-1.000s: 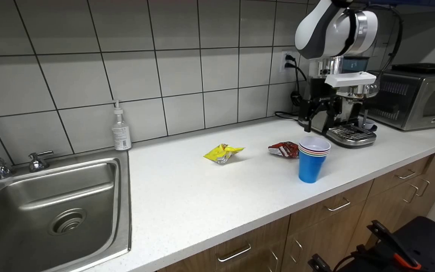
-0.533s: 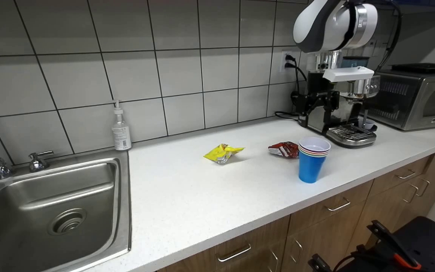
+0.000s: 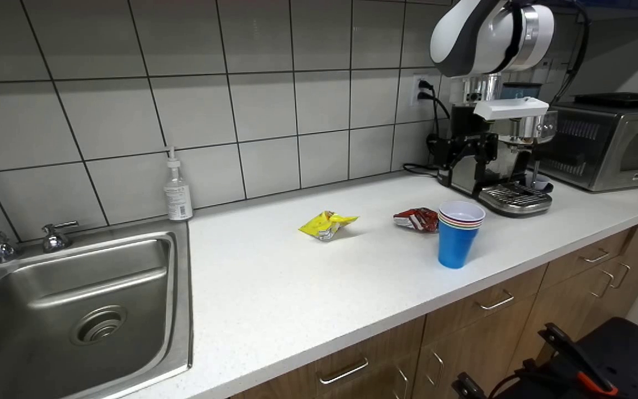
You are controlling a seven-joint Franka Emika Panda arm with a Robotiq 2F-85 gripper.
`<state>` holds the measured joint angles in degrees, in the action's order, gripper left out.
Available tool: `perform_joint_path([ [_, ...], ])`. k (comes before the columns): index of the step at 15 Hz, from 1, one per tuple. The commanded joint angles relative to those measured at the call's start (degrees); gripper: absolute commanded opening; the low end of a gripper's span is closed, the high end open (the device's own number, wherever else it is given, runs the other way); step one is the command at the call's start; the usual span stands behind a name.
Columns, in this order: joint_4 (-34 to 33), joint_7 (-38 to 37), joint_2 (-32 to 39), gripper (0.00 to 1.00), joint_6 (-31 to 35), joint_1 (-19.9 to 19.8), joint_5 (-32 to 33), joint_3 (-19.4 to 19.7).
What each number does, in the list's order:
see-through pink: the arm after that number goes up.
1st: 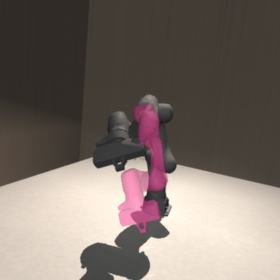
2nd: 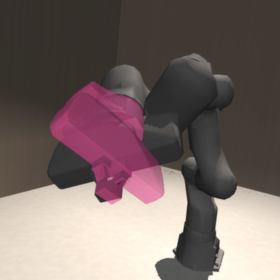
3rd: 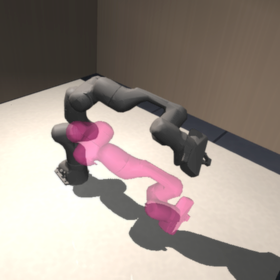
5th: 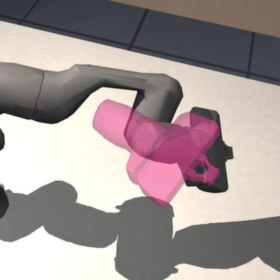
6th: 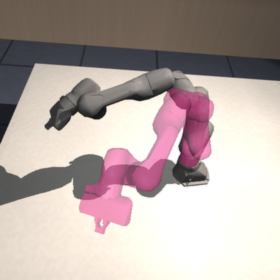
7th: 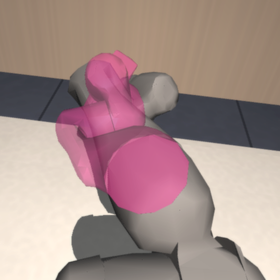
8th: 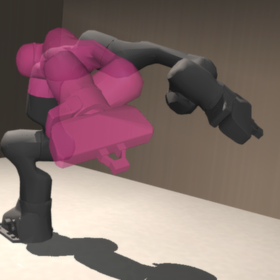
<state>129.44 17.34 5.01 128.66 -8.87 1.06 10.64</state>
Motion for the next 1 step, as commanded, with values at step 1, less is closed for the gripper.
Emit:
perform_joint_path([
  [1,-0.07,-0.07,-0.02,1.00,-0.14,-0.60,0.08,-0.62],
])
